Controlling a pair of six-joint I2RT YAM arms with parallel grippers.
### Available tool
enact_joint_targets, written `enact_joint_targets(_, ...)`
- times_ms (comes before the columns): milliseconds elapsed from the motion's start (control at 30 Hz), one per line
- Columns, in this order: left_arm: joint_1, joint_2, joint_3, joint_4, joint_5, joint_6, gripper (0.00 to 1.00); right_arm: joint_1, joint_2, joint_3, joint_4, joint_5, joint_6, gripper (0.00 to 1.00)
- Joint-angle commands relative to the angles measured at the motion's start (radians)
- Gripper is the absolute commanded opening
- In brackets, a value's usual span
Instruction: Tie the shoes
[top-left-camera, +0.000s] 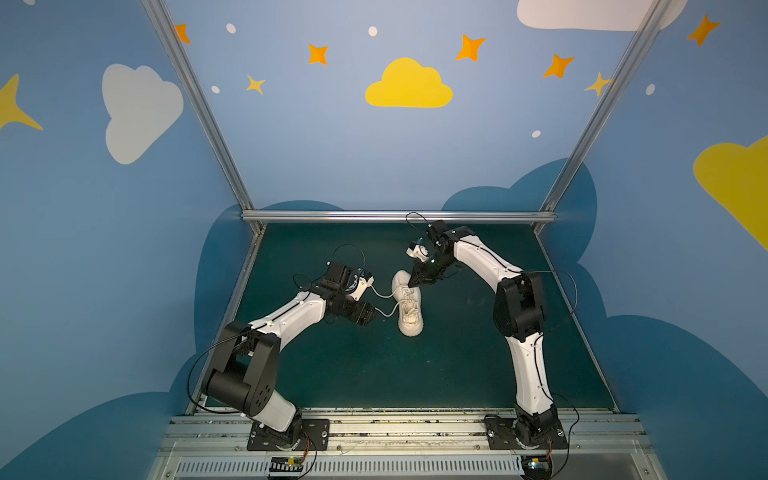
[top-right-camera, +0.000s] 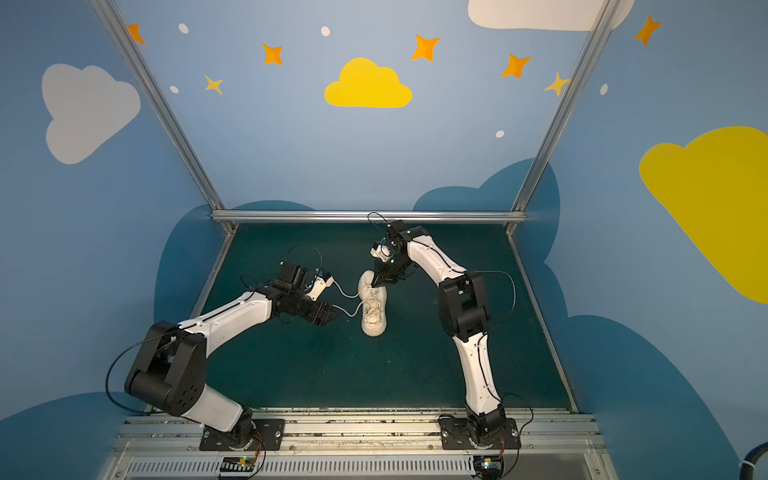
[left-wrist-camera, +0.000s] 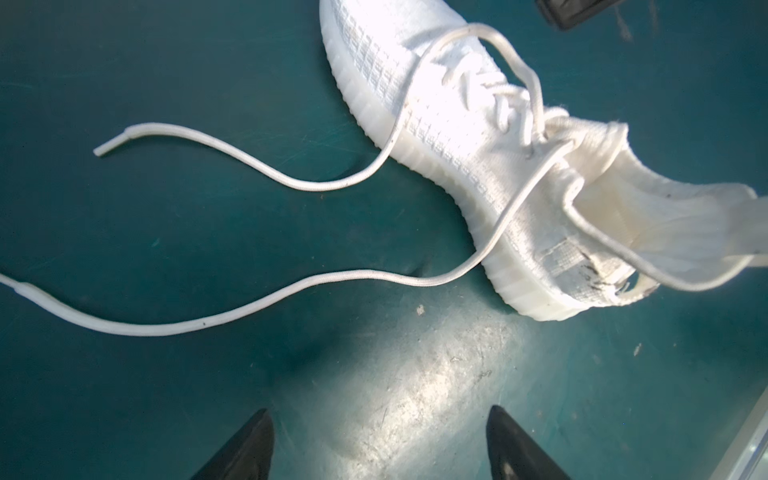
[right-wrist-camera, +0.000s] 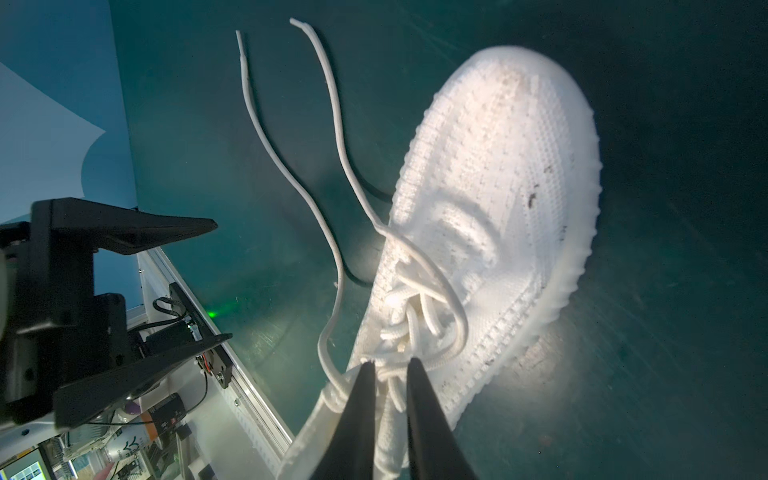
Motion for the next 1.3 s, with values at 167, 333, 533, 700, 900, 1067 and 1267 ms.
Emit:
enact_joint_targets(167, 0.007, 0.016, 0.016, 0.009, 0.023, -0.015, 0.8, -0.009, 0.127, 0.173, -0.022, -0.028, 0.008, 0.0)
enact_joint_targets(333, 0.01, 0.019, 0.014, 0.009, 0.023, -0.014, 0.8, -0.008, 0.193, 0.238, -0.025, -0.067, -0.01, 0.0)
enact_joint_targets(533, 0.017, 0.023, 0.009, 0.009, 0.025, -0.015, 0.8, -0.008, 0.24, 0.251, -0.033, -0.087, -0.017, 0.0)
enact_joint_targets(700, 0.021, 0.015, 0.001, 0.009, 0.025, -0.015, 0.8, -0.006, 0.237, 0.247, -0.073, -0.088, -0.041, 0.0)
enact_joint_targets(900, 0.022, 0.017, 0.003, 0.009, 0.031, -0.012, 0.8, 0.006, 0.161, 0.163, -0.057, -0.099, -0.054, 0.0)
enact_joint_targets(1067, 0.021, 0.018, 0.003, 0.015, 0.041, -0.014, 0.8, 0.01, 0.105, 0.107, -0.037, -0.098, -0.045, 0.0)
enact_joint_targets(1267, 0.02, 0.012, 0.003, 0.018, 0.046, -0.019, 0.8, 0.013, 0.064, 0.044, -0.017, -0.105, -0.029, 0.0)
